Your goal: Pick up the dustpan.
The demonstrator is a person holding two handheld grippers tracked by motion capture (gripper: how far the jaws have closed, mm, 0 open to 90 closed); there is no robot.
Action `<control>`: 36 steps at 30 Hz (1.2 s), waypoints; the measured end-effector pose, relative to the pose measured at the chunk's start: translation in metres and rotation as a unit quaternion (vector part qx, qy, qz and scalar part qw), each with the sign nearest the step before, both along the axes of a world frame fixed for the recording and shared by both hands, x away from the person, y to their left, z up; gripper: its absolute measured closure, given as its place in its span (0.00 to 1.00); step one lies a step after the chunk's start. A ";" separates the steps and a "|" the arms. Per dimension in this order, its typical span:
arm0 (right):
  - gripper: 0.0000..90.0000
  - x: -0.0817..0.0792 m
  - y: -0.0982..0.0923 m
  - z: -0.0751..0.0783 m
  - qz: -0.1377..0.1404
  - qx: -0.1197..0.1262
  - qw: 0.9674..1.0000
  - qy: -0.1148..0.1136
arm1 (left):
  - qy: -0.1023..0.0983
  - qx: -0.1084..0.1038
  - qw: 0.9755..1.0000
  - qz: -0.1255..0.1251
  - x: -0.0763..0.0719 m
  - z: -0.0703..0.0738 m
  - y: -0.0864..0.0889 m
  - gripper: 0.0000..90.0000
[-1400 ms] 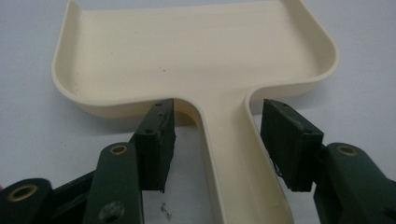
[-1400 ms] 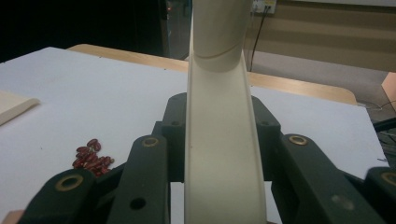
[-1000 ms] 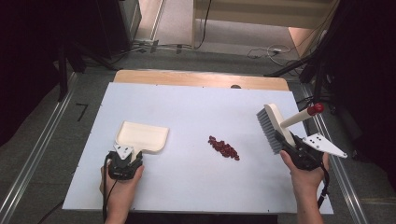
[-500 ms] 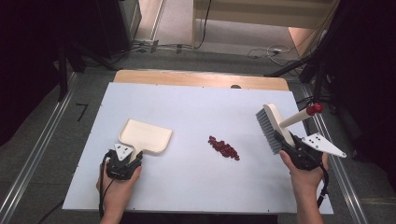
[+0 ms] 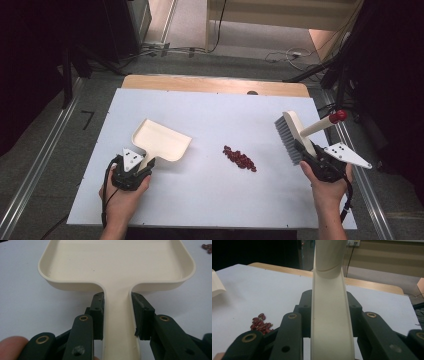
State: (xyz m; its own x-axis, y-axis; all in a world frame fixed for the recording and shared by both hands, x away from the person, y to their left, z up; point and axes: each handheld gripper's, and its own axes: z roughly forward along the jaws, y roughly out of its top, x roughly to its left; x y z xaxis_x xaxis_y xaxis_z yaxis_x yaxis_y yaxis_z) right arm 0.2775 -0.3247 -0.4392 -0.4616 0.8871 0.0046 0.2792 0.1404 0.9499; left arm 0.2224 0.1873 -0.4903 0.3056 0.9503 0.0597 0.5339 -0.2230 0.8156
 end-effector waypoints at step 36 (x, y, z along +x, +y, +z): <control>0.72 0.002 0.004 -0.008 0.001 -0.008 1.000 0.014 | -0.001 0.012 0.988 -0.154 0.010 0.007 -0.057 0.73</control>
State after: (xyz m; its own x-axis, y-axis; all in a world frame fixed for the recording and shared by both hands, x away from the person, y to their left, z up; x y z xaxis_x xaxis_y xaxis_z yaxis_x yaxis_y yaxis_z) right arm 0.2795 -0.3208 -0.4475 -0.4635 0.8861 0.0032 0.3062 0.1568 0.9390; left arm 0.2321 0.1302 -0.4833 0.5804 0.8102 0.0819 0.4353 -0.3937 0.8096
